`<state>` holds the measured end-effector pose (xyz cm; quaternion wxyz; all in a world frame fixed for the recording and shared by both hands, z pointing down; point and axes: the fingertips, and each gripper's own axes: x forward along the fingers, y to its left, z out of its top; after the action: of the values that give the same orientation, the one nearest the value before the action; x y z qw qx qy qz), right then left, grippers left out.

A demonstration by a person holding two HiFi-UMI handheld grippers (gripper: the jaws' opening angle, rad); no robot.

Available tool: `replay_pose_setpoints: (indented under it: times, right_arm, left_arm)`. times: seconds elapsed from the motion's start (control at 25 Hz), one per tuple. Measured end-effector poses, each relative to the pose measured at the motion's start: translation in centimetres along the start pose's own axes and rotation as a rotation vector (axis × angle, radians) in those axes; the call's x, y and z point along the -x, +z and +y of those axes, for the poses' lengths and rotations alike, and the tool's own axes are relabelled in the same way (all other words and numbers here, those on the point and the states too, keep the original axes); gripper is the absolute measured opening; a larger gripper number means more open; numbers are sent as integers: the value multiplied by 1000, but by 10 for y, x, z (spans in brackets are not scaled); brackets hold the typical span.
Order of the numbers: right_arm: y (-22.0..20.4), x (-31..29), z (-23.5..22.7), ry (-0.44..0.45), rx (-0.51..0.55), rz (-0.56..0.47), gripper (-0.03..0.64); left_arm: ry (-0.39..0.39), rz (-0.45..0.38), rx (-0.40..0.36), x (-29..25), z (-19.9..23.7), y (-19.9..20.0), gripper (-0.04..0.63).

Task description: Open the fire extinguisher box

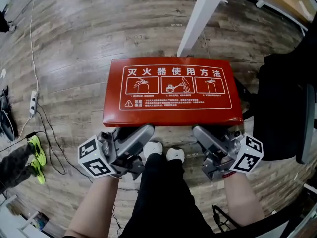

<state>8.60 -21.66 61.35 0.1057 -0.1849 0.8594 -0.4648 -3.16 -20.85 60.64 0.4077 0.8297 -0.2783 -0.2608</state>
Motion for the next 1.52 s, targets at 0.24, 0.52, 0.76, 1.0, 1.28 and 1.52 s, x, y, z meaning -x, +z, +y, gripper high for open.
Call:
replay_pose_setpoints:
  times: [0.24,0.52,0.76,1.0,1.28,1.52]
  right_arm:
    - [30,-6,17,24,-19,-50,101]
    - [67,-20,31,20,-83,-63,86]
    - [111,-44,36,-46,-162,-73,84]
    - [145,-62,34,-77,-252,-172,84]
    - [170,-79,30,-107,-362,-274,71]
    - [184,-87,23,-178,-427,-360,61]
  left_arm:
    - [4,1,-8,-8,-12,18,120]
    - [19,-29,26,-27,-20,50,91]
    - [52,-77,102,-54,-20,89,89]
    - [45,-169,212,-76,-13,118,89]
    - [65,-223,304,-94,-11,145,89]
    - [99,-297,378,-106,-5,159,89]
